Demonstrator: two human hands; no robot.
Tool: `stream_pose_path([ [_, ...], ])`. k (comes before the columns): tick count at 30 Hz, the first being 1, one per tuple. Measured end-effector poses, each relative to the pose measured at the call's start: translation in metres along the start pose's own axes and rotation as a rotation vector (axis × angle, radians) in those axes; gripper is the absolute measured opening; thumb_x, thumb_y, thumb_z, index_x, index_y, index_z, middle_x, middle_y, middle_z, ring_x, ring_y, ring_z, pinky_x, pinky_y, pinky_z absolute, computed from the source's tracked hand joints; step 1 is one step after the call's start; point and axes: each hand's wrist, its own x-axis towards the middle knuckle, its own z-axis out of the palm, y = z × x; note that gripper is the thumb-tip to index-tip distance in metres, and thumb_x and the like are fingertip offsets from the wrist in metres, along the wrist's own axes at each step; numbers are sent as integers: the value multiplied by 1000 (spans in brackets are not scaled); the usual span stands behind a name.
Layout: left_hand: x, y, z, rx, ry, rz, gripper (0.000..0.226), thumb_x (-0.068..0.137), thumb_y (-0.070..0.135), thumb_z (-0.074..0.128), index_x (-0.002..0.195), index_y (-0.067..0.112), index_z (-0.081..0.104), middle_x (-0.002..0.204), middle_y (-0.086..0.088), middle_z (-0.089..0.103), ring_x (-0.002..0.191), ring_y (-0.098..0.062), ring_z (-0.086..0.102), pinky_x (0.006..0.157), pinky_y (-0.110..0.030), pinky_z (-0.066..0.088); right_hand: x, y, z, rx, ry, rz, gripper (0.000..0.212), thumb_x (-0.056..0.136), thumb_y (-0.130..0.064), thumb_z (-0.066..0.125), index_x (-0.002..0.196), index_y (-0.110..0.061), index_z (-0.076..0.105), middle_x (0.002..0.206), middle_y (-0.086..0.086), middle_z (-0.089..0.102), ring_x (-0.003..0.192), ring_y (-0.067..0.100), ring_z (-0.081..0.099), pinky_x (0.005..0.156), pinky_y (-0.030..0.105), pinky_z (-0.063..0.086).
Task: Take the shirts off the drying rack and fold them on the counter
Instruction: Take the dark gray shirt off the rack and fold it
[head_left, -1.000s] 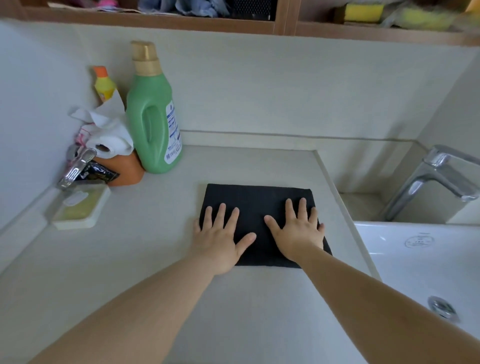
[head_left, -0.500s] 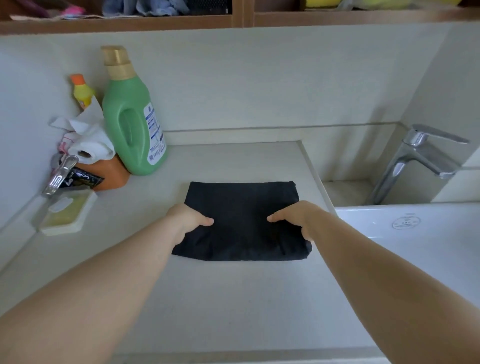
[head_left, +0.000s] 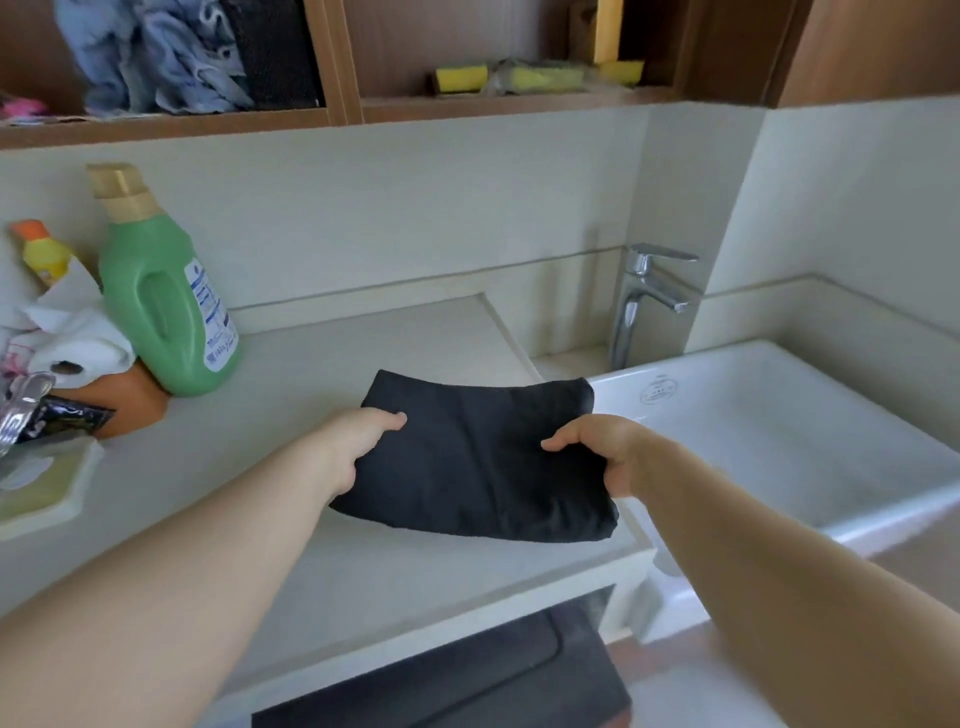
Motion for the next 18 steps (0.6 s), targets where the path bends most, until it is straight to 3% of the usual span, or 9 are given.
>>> stream_pose_path([
  [3,-1,-38,9,206,19,-12,39,93,20,59,128,2,52,131,-15,55,118,-32,52,104,-38,39,-15,25,5,-99,102,-26,43,80,-19,74,118,-5,59,115,13,64,106,31,61,100,45,46],
  [5,-5,-60,8,287,101,23,39,96,16,54,131,-1,49,136,-16,50,119,-31,50,97,-32,39,-18,31,16,-186,152,-69,49,85,-26,71,126,-7,53,125,10,58,113,30,56,99,38,44],
  [7,-8,-71,2,306,159,59,35,96,14,53,127,-1,50,134,-16,50,109,-28,50,89,-32,39,-19,34,30,-250,166,-76,51,88,-24,67,132,-7,47,131,11,52,119,31,51,97,37,42],
  [9,-12,-76,-5,304,151,80,38,95,16,56,128,0,49,134,-14,50,114,-29,50,89,-32,37,-21,37,41,-275,156,-55,57,86,-21,69,135,-7,43,134,13,49,120,33,49,101,40,41],
  [12,-19,-75,-12,258,77,93,39,94,19,59,130,6,50,133,-10,53,120,-30,51,102,-36,40,-31,37,43,-158,146,10,64,76,-20,78,131,-9,47,129,14,53,115,34,52,101,45,43],
  [18,-53,-48,23,197,-67,268,28,94,20,58,121,13,55,119,-8,63,105,-29,60,93,-40,48,-79,46,-12,55,158,22,41,73,-11,78,110,-3,60,103,14,66,95,32,63,92,44,49],
])
